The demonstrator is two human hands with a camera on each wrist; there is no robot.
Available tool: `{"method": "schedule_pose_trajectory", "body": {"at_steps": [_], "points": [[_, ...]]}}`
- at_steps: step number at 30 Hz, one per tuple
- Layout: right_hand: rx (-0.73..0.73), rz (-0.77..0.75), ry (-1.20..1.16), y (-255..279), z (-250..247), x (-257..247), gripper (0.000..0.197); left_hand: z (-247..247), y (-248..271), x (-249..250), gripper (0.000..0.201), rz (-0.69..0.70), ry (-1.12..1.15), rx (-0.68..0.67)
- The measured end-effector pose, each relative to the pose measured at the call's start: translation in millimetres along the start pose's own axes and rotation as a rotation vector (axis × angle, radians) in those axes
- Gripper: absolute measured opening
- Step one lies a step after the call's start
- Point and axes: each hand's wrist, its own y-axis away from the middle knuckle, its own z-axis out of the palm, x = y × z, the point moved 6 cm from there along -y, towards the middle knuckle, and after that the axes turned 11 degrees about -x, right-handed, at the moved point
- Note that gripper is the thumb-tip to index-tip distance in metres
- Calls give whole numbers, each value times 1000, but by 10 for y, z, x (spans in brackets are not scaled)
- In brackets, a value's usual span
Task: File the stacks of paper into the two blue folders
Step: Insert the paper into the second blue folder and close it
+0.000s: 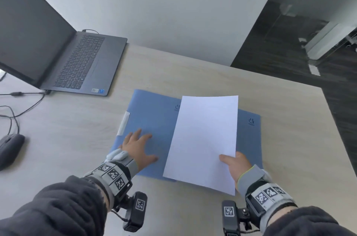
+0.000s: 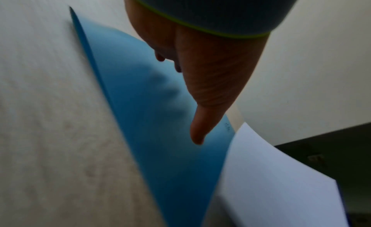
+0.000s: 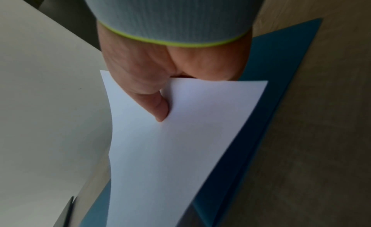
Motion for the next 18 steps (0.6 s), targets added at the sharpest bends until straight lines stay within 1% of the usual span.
{"method": "schedule_pose_trajectory", "body": {"at_steps": [3,7,10,12,15,18], "points": [[60,26,-16,-73,-99,63,10,128,8,-255,111,-49,-185,-30],[122,43,-46,-137,-190,120,8,175,12,-396,127,-48,-318,-54],[140,51,-68,-173,-212,122,10,164,21,-390,137,-25,-418,-111],[142,56,-74,-193,-210,119,14,141,35,-371,137,-1,-474,-136],[129,59,-91,-211,-172,100,7,109,35,-329,128,55,-517,-127],[121,59,-107,-222,-132,76,9,140,22,-262,118,126,-523,-115]]}}
